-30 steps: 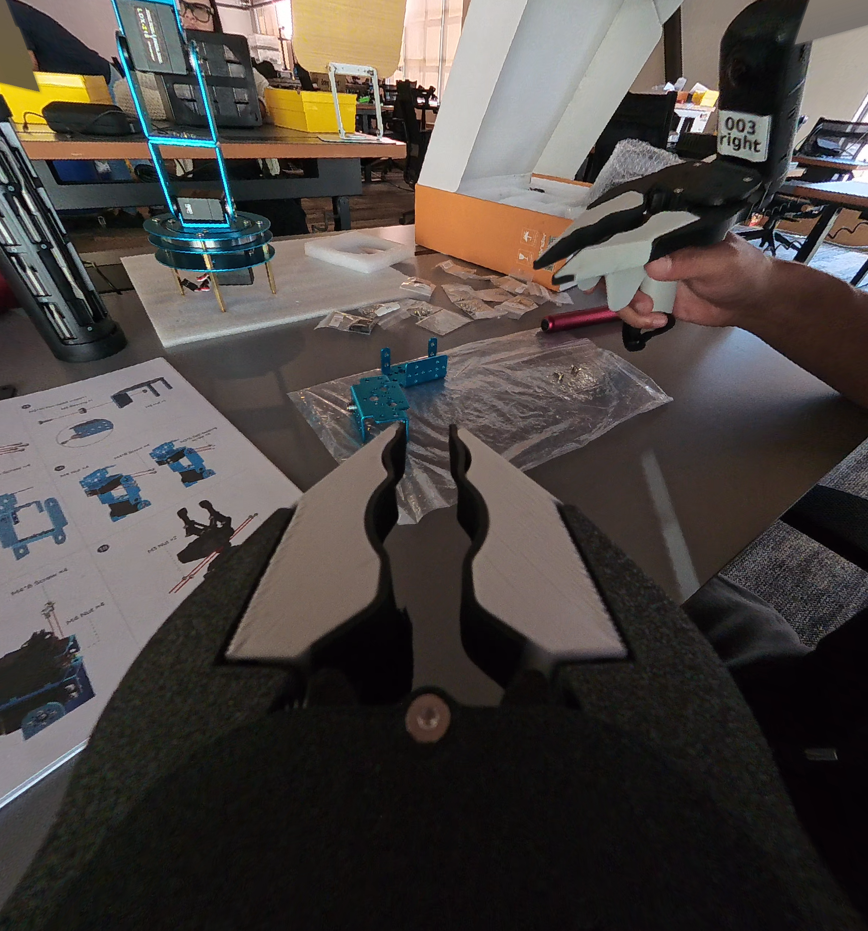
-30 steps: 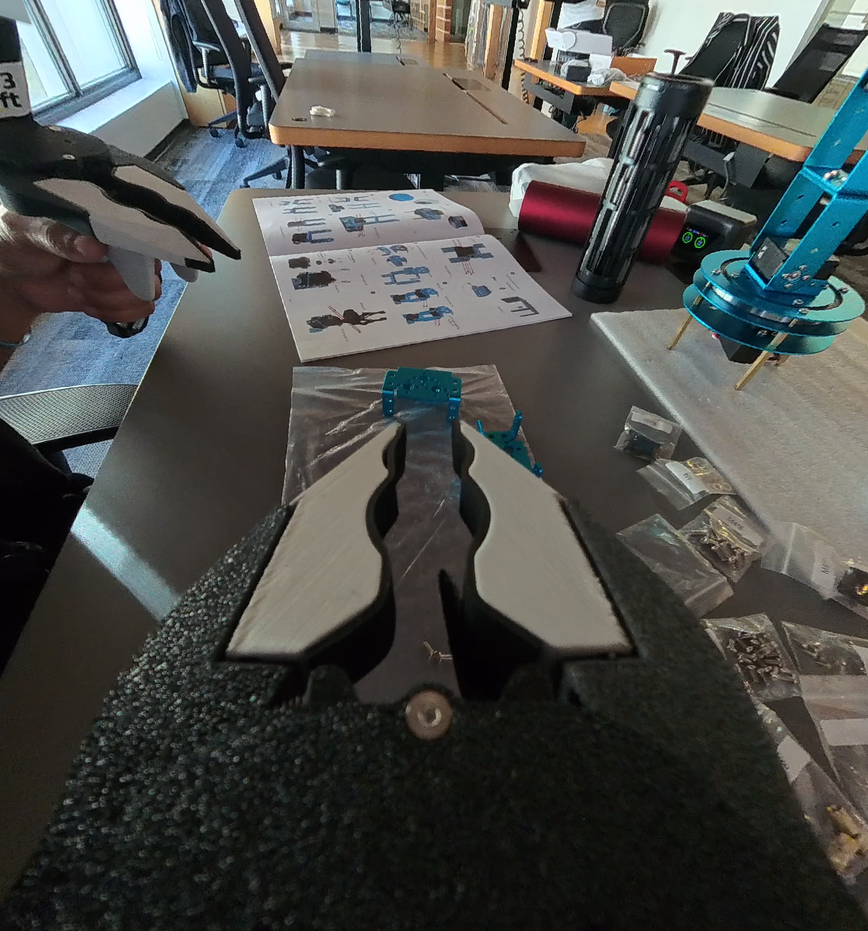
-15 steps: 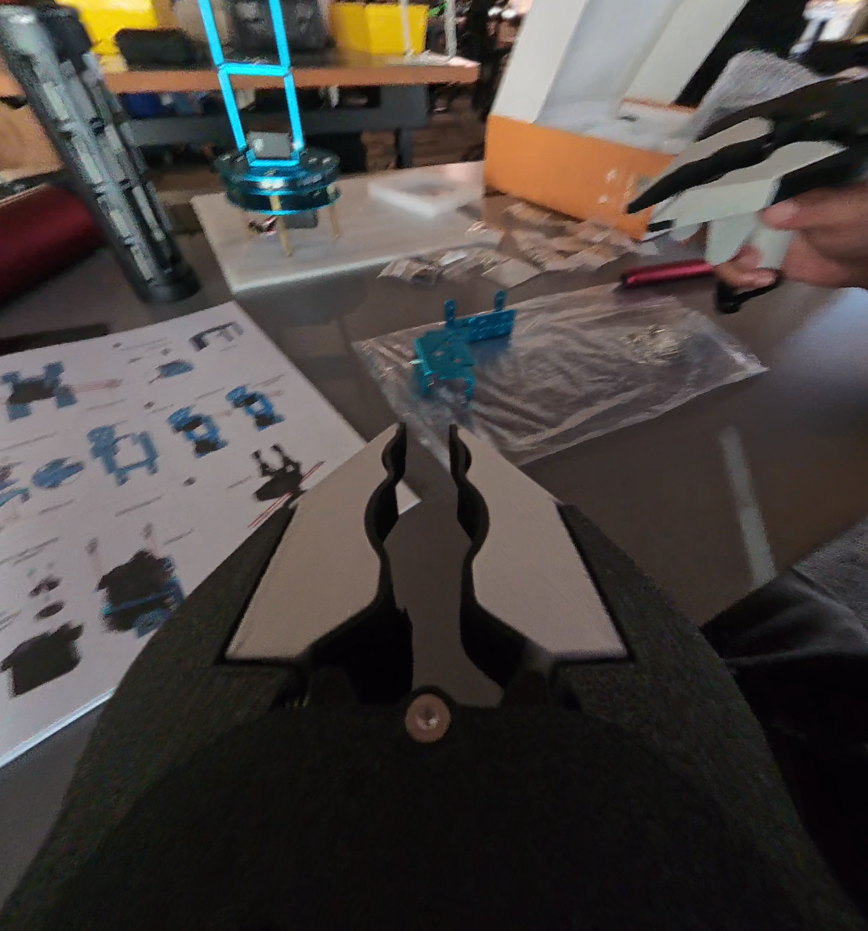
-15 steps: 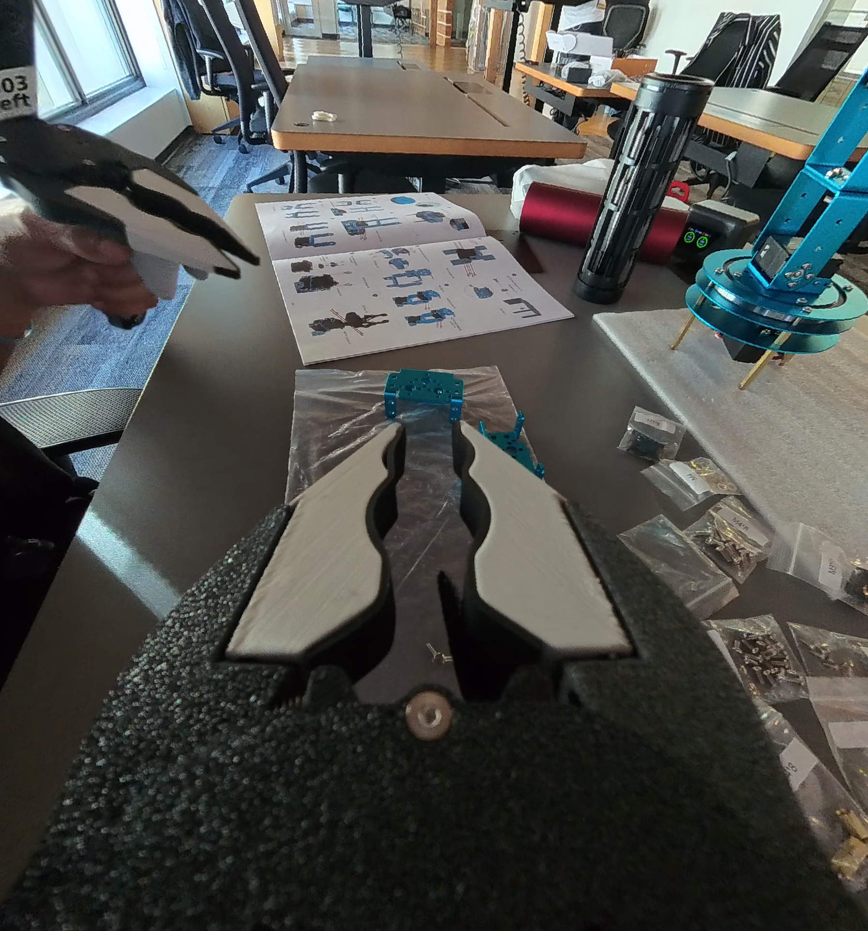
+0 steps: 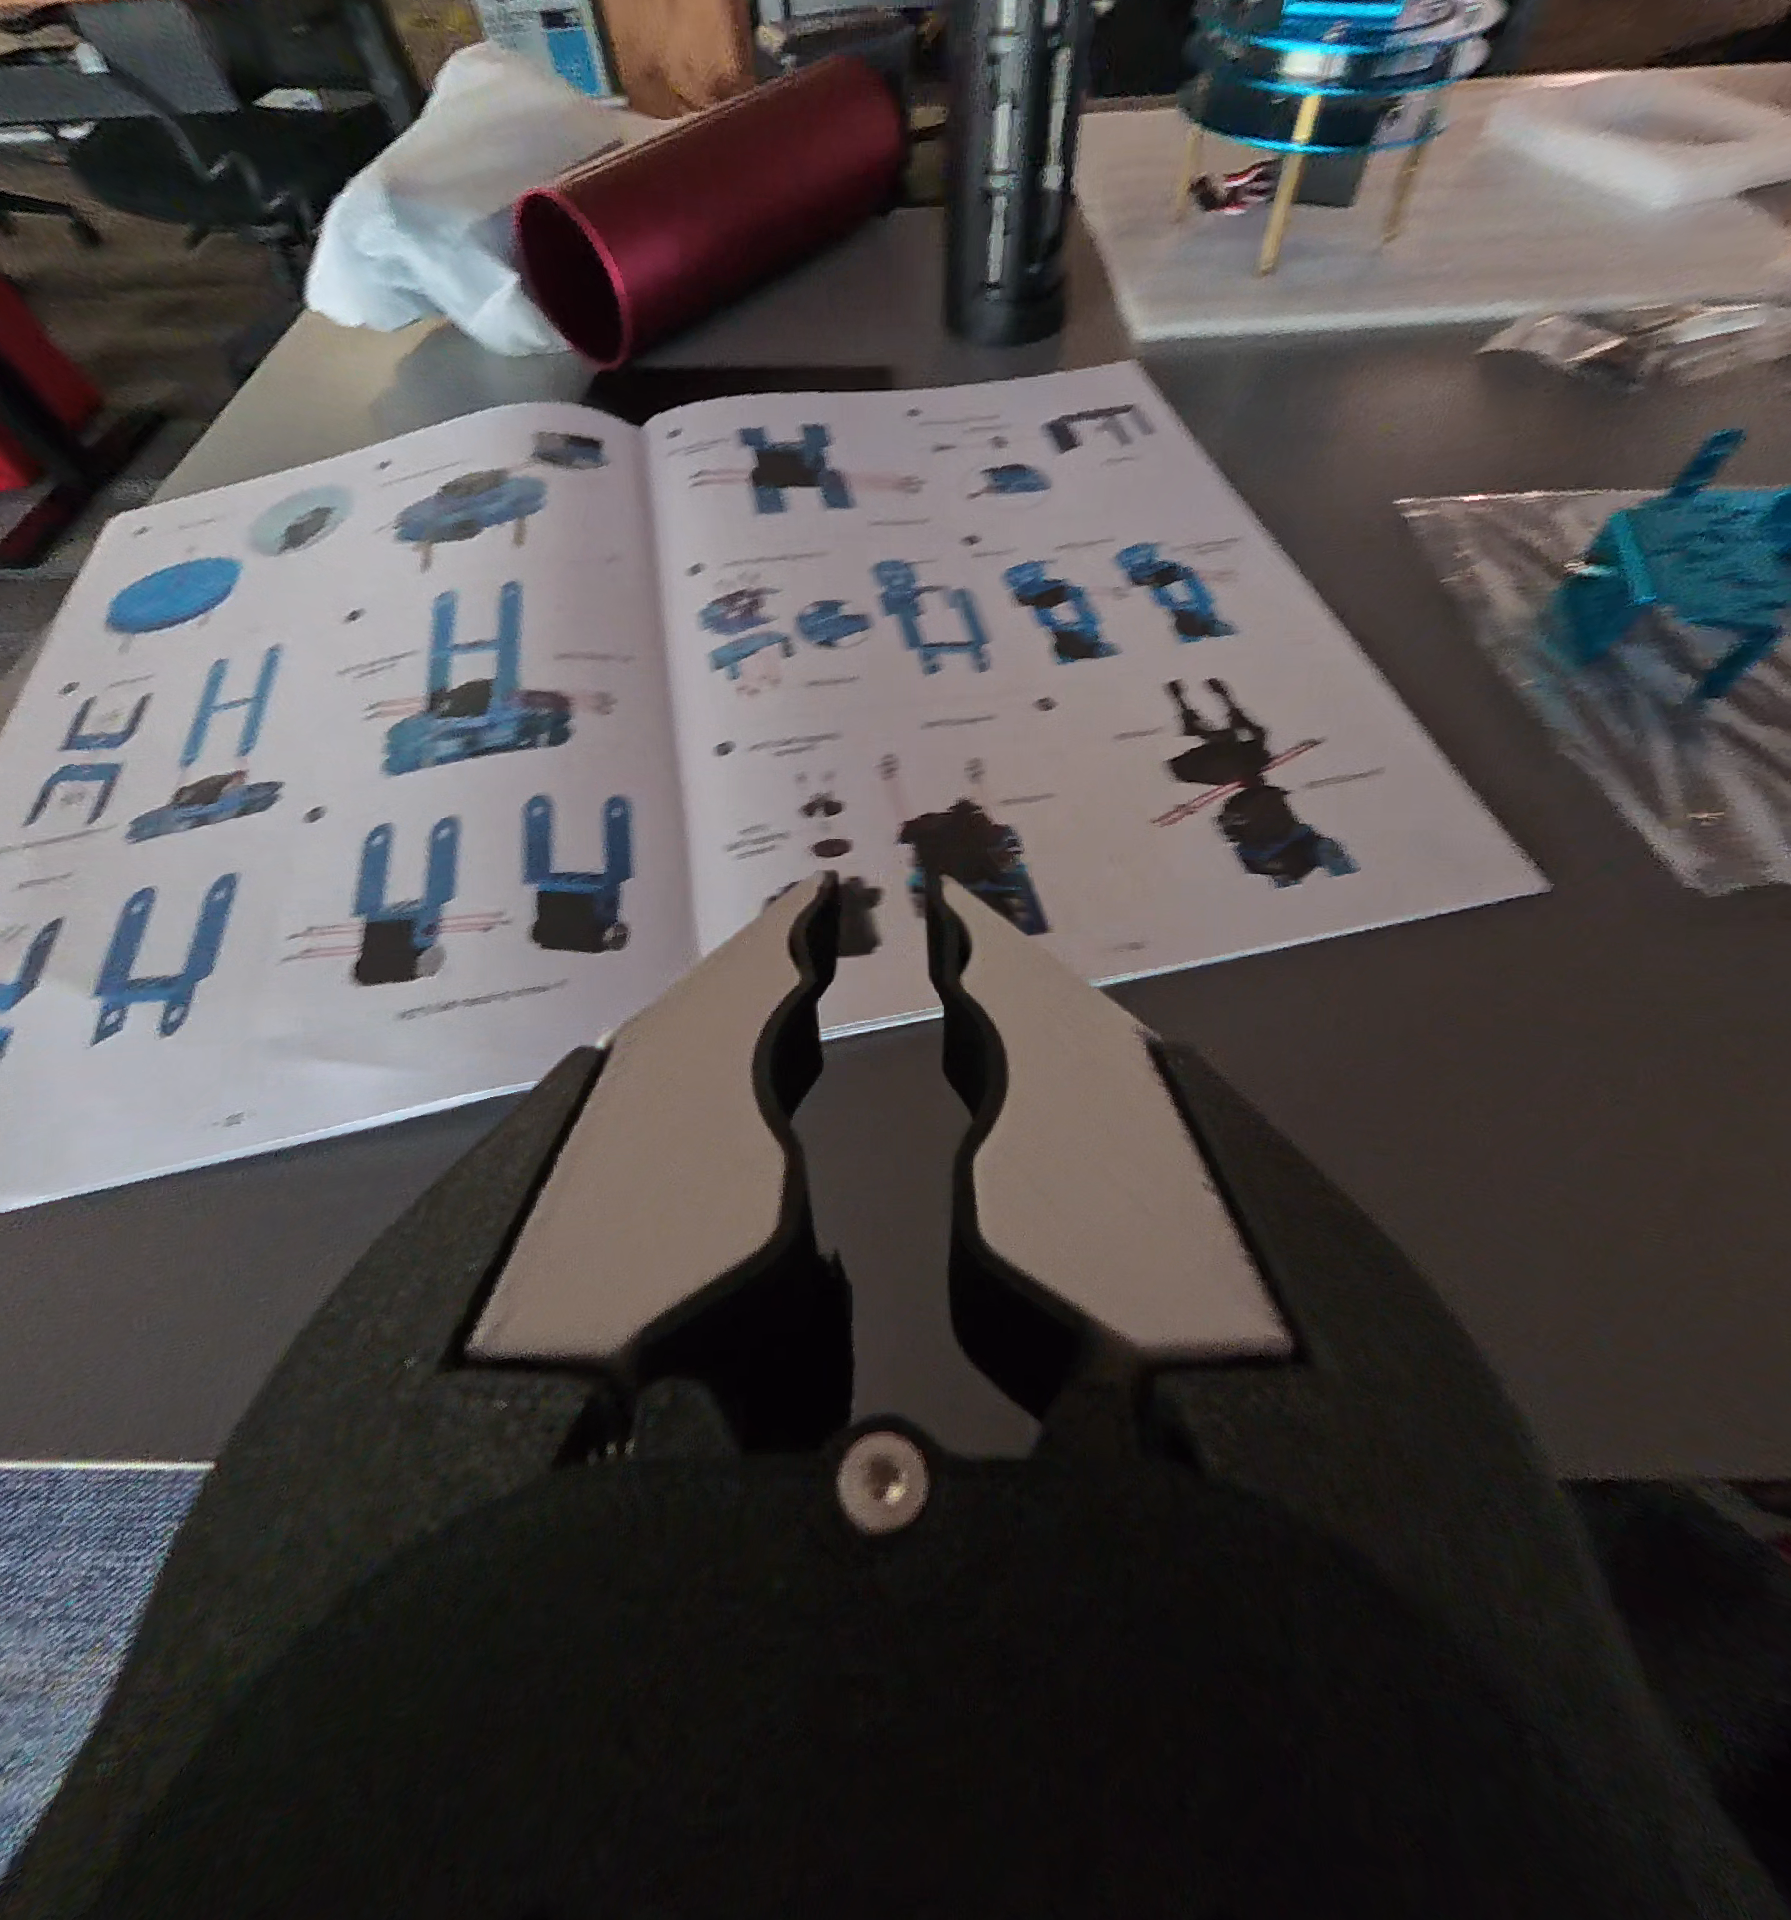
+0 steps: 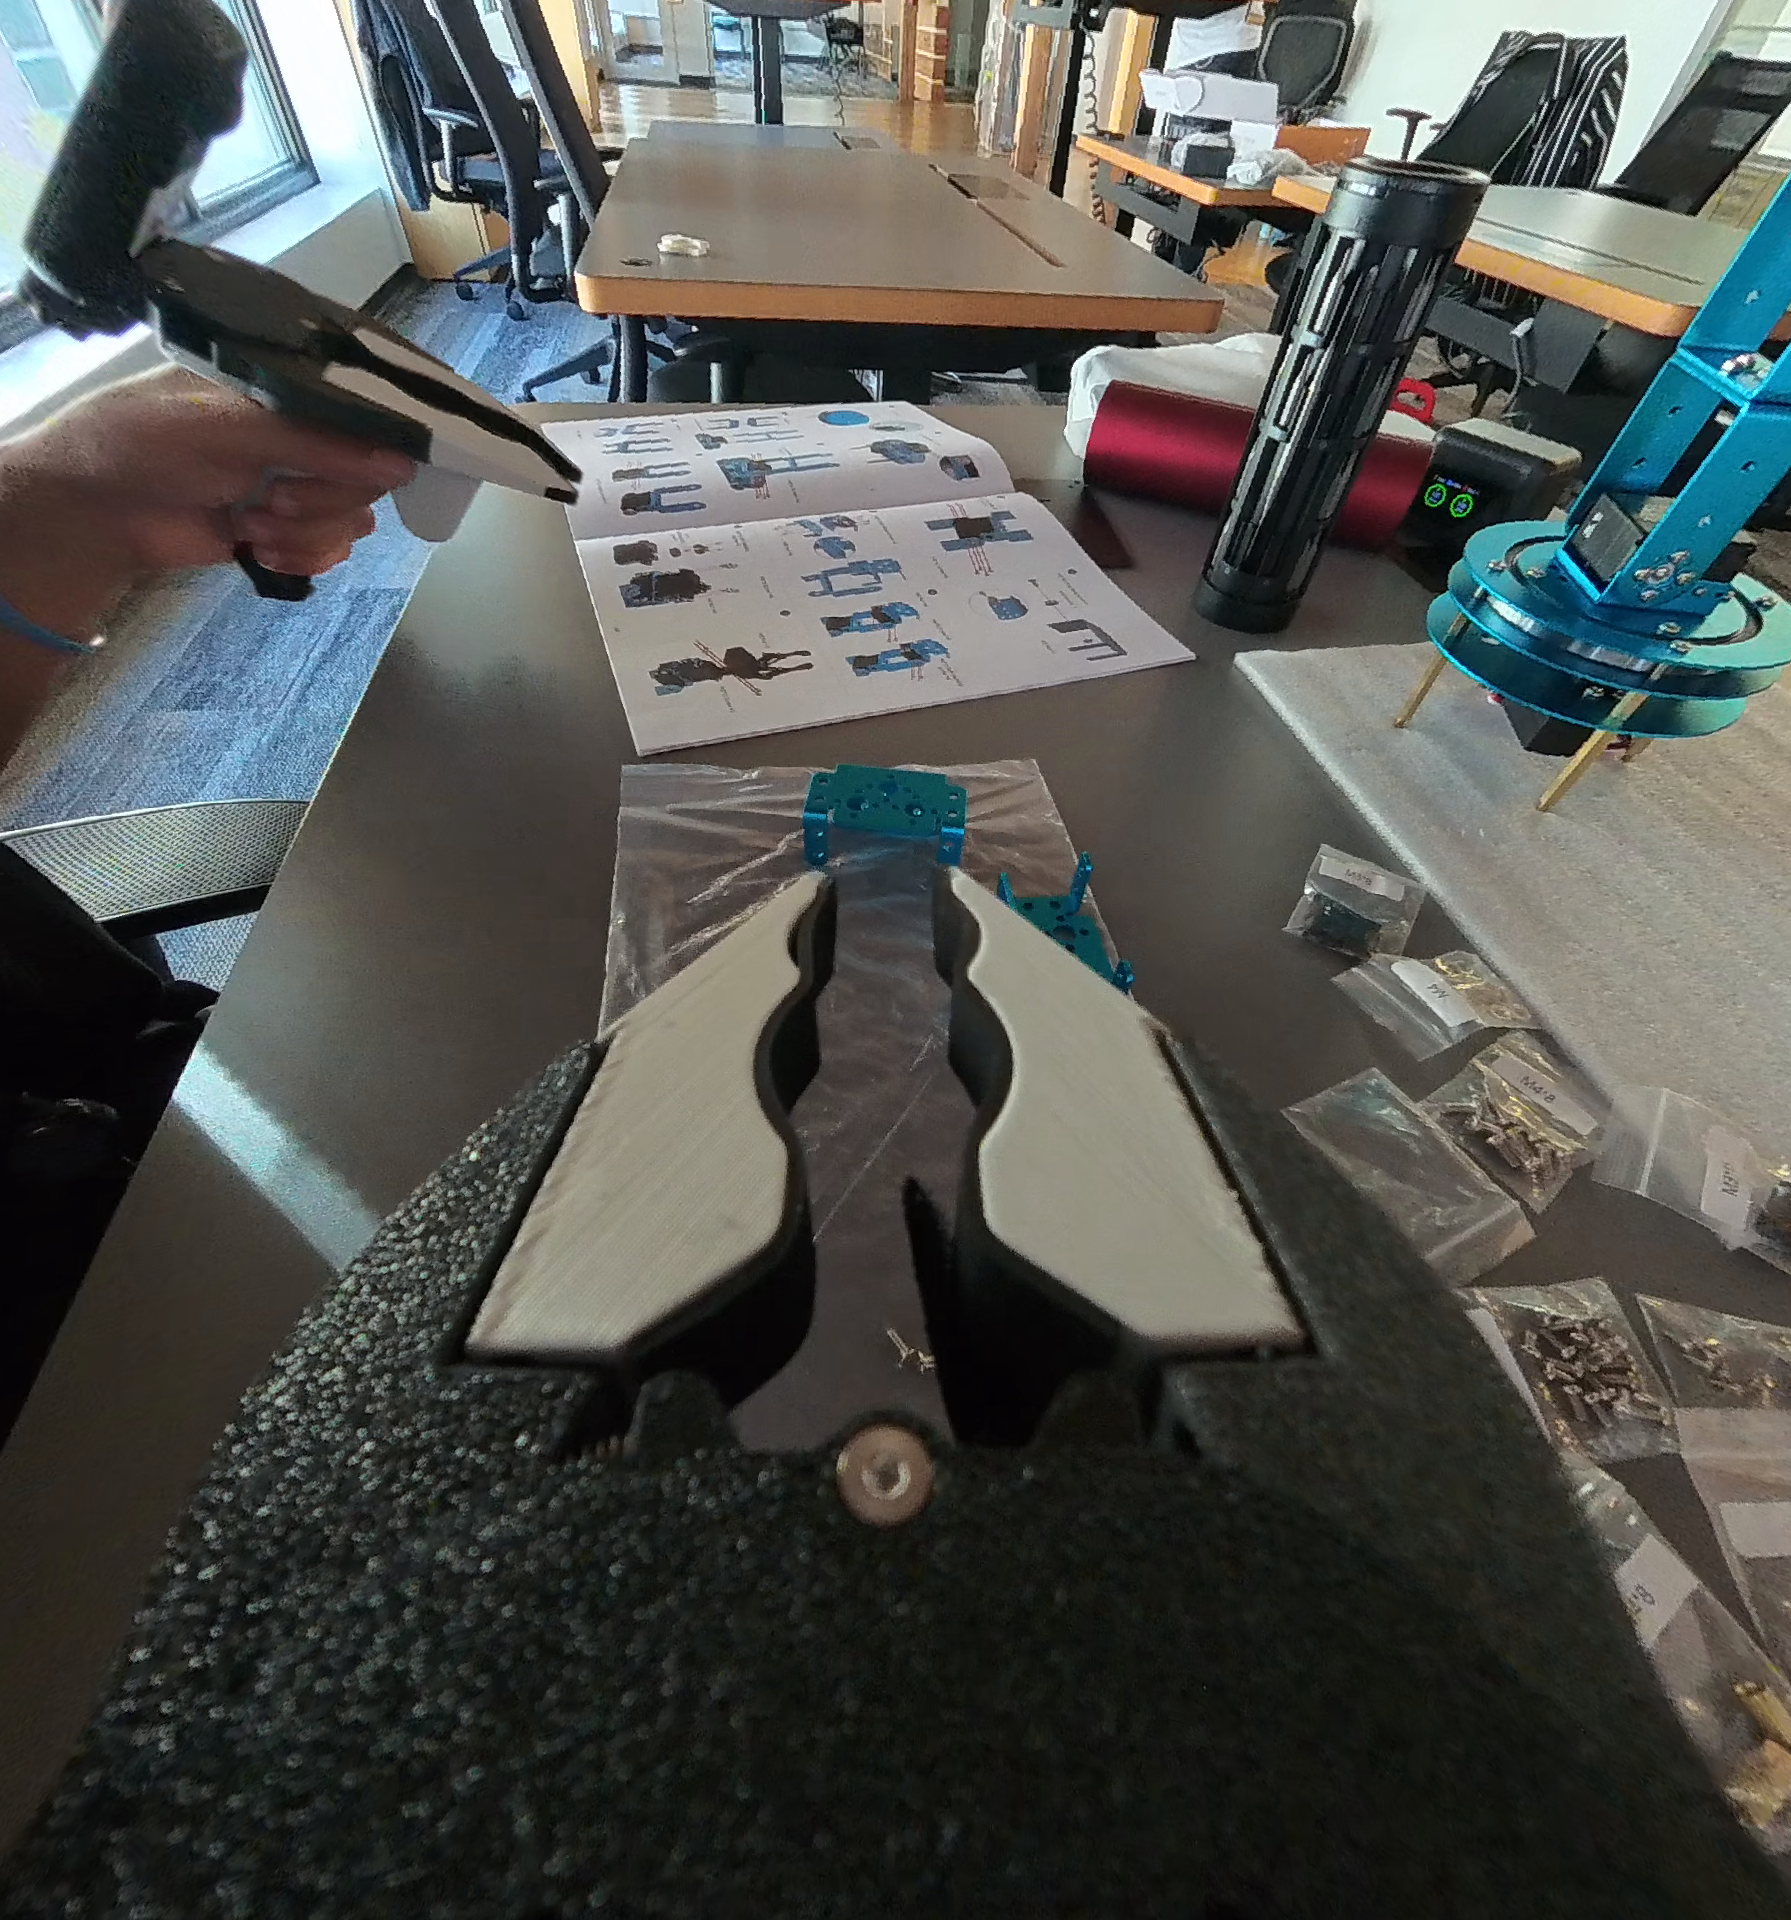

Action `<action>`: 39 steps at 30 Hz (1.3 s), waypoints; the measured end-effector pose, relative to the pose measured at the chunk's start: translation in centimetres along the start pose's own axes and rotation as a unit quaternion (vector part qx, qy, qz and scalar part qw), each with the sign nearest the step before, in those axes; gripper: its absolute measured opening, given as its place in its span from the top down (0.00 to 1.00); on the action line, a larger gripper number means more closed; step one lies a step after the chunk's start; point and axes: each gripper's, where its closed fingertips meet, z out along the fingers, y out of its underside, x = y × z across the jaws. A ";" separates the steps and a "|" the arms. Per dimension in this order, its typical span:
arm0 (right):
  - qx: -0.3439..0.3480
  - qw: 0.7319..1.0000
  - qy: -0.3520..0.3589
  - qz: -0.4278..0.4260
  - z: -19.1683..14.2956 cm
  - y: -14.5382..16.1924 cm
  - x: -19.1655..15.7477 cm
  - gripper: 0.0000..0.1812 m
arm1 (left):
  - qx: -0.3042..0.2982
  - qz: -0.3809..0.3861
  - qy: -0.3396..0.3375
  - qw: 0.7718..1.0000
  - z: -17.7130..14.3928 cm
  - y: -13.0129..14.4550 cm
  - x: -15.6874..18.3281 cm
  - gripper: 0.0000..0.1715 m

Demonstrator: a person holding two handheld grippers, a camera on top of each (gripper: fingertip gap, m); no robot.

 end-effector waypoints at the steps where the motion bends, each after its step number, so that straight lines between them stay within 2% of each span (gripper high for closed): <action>1: -0.002 1.000 0.000 0.000 0.0 0.0 0.0 0.90 | -0.002 -0.002 -0.011 1.000 0.3 0.4 -0.8 0.91; 4: -0.002 1.000 0.007 0.009 -0.2 -0.1 0.4 0.87 | 0.012 -0.025 -0.031 0.999 0.5 0.5 -2.5 0.91; 8: -0.007 0.999 0.012 0.041 -0.5 0.0 1.3 0.81 | 0.044 -0.053 -0.039 0.997 -0.5 -0.8 -3.7 0.91; 13: -0.012 0.998 0.026 0.053 -0.9 0.3 2.2 0.79 | 0.031 -0.033 -0.093 0.995 -1.9 -0.1 -6.4 0.90; 17: -0.011 0.998 0.034 0.053 -0.8 0.4 2.6 0.77 | 0.037 -0.049 -0.070 0.996 -2.1 -0.1 -5.8 0.90; 23: -0.022 0.997 0.059 0.040 -0.6 1.2 3.4 0.76 | 0.040 -0.022 -0.066 0.997 -1.9 0.0 -5.0 0.89; 30: -0.016 0.995 0.045 0.089 -0.7 1.0 3.5 0.76 | 0.043 -0.017 -0.072 0.996 -2.3 0.0 -5.2 0.89; 39: 0.003 0.993 0.053 0.104 -1.3 0.4 4.2 0.79 | 0.035 -0.012 -0.070 0.997 -2.0 0.4 -5.0 0.89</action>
